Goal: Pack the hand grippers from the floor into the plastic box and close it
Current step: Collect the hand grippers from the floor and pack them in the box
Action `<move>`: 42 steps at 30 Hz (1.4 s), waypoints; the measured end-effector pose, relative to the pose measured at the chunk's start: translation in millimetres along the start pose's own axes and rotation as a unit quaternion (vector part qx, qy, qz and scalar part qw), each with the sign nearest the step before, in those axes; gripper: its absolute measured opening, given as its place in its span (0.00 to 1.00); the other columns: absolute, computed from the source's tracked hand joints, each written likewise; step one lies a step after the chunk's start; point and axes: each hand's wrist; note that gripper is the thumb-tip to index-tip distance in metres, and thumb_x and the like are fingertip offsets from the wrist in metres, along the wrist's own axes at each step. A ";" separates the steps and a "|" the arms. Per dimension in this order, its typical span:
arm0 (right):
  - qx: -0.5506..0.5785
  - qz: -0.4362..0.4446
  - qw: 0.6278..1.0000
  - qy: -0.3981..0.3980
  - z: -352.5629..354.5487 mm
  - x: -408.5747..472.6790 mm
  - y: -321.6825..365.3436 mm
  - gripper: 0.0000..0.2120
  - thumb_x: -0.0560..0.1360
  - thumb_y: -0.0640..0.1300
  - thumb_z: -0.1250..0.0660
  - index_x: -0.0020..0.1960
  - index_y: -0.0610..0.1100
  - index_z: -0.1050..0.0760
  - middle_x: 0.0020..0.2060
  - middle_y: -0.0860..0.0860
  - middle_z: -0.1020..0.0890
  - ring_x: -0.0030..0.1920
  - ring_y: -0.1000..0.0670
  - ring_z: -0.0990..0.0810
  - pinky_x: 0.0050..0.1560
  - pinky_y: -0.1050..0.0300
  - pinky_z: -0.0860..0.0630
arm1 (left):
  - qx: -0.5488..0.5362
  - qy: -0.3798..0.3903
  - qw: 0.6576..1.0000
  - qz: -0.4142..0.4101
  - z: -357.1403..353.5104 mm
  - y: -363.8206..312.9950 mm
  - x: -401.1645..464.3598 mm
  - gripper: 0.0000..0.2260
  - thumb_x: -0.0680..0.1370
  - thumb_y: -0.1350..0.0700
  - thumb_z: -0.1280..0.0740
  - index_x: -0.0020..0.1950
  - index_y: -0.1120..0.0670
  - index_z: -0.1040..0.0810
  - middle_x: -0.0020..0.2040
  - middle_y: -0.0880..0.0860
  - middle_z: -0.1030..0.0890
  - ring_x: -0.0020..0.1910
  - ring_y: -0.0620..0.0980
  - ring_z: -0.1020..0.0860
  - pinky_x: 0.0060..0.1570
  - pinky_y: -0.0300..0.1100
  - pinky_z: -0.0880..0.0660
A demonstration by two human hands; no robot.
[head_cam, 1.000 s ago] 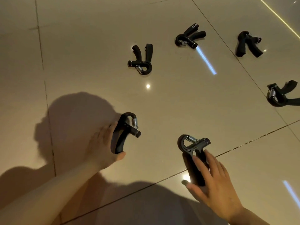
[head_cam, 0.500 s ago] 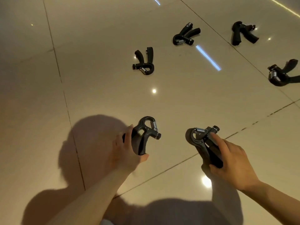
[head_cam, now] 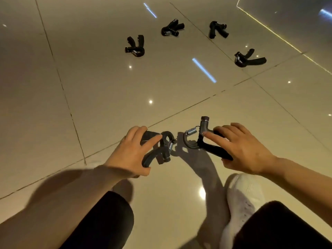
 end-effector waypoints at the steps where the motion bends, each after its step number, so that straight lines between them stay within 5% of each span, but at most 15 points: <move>1: -0.025 0.017 0.999 0.010 14.7 -18.4 4.1 0.45 0.58 0.42 0.24 0.72 0.46 0.37 0.56 0.39 0.23 0.55 0.38 0.23 0.58 0.39 0.29 | 0.030 -0.003 0.999 -0.045 13.1 -12.5 -6.0 0.43 0.56 0.45 0.24 0.69 0.51 0.35 0.62 0.62 0.32 0.61 0.60 0.36 0.50 0.56 0.24; 5: -0.120 0.038 0.992 0.001 92.9 -95.5 27.5 0.44 0.58 0.41 0.23 0.70 0.48 0.37 0.56 0.39 0.22 0.56 0.38 0.23 0.59 0.34 0.31 | 0.110 -0.051 0.984 -0.133 80.3 -73.2 -36.4 0.43 0.56 0.43 0.22 0.68 0.51 0.33 0.63 0.64 0.31 0.61 0.63 0.34 0.52 0.58 0.28; 14: -0.174 -0.149 0.968 -0.104 257.5 -324.8 121.9 0.44 0.55 0.46 0.21 0.68 0.47 0.35 0.59 0.40 0.22 0.60 0.38 0.24 0.65 0.31 0.40 | 0.139 -0.186 0.946 -0.228 257.8 -253.4 -131.0 0.41 0.58 0.44 0.24 0.68 0.49 0.34 0.63 0.61 0.31 0.61 0.61 0.32 0.52 0.55 0.30; 25: -0.200 -0.301 0.918 -0.164 302.1 -550.5 226.6 0.40 0.58 0.48 0.21 0.66 0.45 0.33 0.58 0.41 0.21 0.57 0.40 0.21 0.58 0.41 0.27 | 0.108 -0.329 0.850 -0.398 325.9 -452.2 -170.1 0.38 0.62 0.44 0.27 0.69 0.50 0.36 0.68 0.61 0.38 0.63 0.64 0.36 0.50 0.59 0.25; 36: -0.125 -0.524 0.838 -0.090 250.1 -735.7 331.5 0.40 0.50 0.53 0.23 0.61 0.47 0.25 0.53 0.48 0.20 0.50 0.46 0.20 0.53 0.48 0.26 | 0.065 -0.169 0.846 -0.501 245.8 -635.4 -227.8 0.49 0.50 0.40 0.21 0.67 0.49 0.35 0.61 0.61 0.28 0.59 0.60 0.35 0.43 0.51 0.21; 42: -0.056 -0.646 0.760 -0.034 215.2 -836.5 384.5 0.35 0.60 0.60 0.28 0.65 0.52 0.30 0.57 0.52 0.22 0.57 0.47 0.24 0.63 0.49 0.34 | 0.075 -0.125 0.806 -0.574 217.3 -728.0 -263.1 0.46 0.49 0.39 0.23 0.64 0.49 0.33 0.60 0.62 0.26 0.57 0.60 0.33 0.40 0.51 0.22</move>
Point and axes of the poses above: each hand's wrist, its own x-axis towards the middle knuckle, its own z-axis out of the back of the hand, y = z × x
